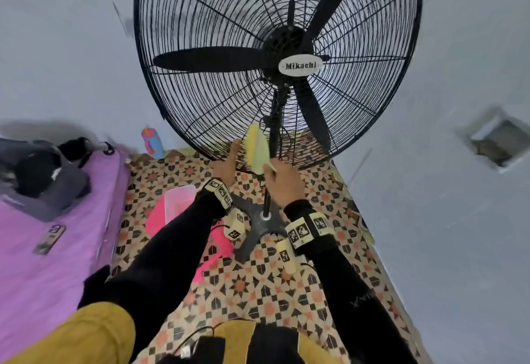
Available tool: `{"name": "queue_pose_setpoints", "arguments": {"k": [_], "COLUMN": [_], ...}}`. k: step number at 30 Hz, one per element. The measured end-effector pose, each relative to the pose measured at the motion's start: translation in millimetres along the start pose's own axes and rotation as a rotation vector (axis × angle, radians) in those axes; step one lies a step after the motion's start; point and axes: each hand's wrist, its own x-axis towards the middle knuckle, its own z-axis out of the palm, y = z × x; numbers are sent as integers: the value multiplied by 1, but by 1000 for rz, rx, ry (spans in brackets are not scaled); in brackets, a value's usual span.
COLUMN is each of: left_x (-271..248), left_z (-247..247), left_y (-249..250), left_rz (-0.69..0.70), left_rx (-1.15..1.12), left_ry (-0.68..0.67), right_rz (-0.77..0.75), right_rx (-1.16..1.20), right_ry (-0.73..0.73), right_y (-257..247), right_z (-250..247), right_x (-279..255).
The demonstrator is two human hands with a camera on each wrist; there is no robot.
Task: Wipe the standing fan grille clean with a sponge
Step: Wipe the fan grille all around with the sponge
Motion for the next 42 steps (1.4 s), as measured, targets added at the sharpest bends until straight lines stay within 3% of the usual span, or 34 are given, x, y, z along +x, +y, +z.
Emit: {"name": "queue_pose_setpoints", "arguments": {"k": [2,5,10,13,17,20,27,32,35,39,42], "left_x": [-15,-17,16,29,48,26,11,17,23,27,40], "left_z": [-8,-10,6,11,15,11,4,7,4,2,8], "left_y": [8,8,-5,-14,-22,-10,-1,-3,-3,-3,-12], "left_rz": [75,58,-27,4,-33,-6,39,-16,14,26,-5], "left_rx": [30,71,57,9,-19,-8,-29,-71,-71,-62,-49], "left_ry": [-33,-67,-19,-14,-29,-28,-48,-37,-61,-100,-39], "right_rz": [68,145,-130,-217,-222,-210,-341,-329,-358,-101,-240], "right_rx": [1,-76,-51,94,63,65,181,236,215,308,273], "right_ry": [108,195,278,361,317,261,127,40,126,361,229], "right_y": [3,12,11,6,2,6,5,5,21,50,39], "right_z": [-6,-3,11,11,17,17,20,13,12,10,11], "right_x": [5,5,2,9,20,28,25,16,19,18,20]}}
